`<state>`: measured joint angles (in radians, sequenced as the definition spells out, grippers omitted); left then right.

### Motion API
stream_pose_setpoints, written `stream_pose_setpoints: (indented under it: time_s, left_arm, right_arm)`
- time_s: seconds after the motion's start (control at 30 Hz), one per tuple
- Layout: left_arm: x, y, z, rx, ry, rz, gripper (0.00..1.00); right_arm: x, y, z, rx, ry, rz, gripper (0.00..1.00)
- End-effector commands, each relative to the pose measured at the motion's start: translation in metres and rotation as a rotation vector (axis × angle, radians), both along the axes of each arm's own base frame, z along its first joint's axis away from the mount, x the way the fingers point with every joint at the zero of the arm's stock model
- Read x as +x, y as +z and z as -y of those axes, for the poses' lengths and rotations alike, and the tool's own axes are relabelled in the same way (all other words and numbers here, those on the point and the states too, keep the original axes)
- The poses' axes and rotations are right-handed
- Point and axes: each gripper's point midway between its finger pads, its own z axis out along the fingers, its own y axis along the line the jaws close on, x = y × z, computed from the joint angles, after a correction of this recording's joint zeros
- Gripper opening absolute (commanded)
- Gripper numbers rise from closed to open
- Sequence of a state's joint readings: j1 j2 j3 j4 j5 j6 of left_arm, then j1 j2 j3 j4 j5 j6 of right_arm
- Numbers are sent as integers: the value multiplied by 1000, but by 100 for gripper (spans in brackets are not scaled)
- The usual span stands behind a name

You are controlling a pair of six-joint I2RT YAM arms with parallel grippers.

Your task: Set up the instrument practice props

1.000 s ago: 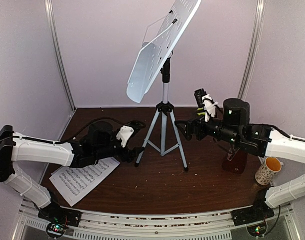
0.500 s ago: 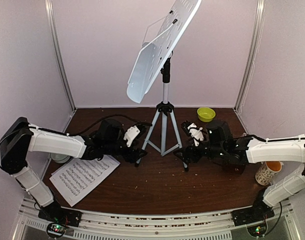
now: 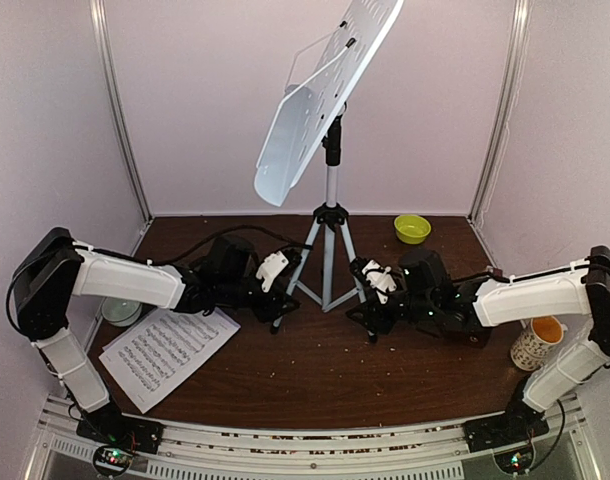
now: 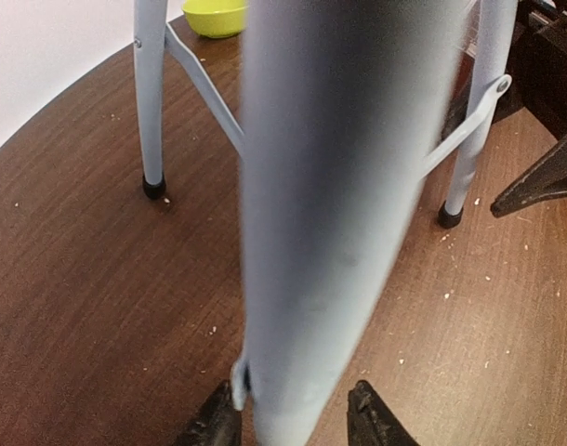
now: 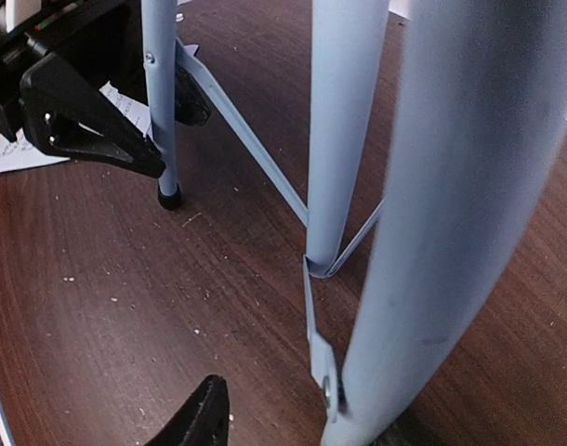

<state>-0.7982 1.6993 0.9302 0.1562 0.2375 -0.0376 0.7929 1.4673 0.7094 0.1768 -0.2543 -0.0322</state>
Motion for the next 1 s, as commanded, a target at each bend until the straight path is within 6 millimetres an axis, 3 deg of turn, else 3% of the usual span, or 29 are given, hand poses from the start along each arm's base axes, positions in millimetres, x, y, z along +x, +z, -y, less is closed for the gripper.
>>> stream_pose_setpoints:
  time_s: [0.0, 0.33, 0.47, 0.8, 0.97]
  left_arm:
    - [4, 7, 5, -20, -8, -1, 34]
    - [-7, -4, -11, 20, 17, -41, 8]
    - [-12, -14, -24, 59, 44, -54, 0]
    - [-20, -22, -62, 91, 130, -87, 0]
    - [-28, -35, -77, 127, 147, -105, 0]
  right_arm:
    - [2, 1, -3, -3, 18, 13, 40]
    - [-6, -8, 8, -28, -13, -34, 0]
    - [-8, -15, 18, -42, -53, -49, 0]
    - [-17, -29, 62, -98, -208, -85, 0]
    - [-13, -27, 75, -97, -278, -85, 0]
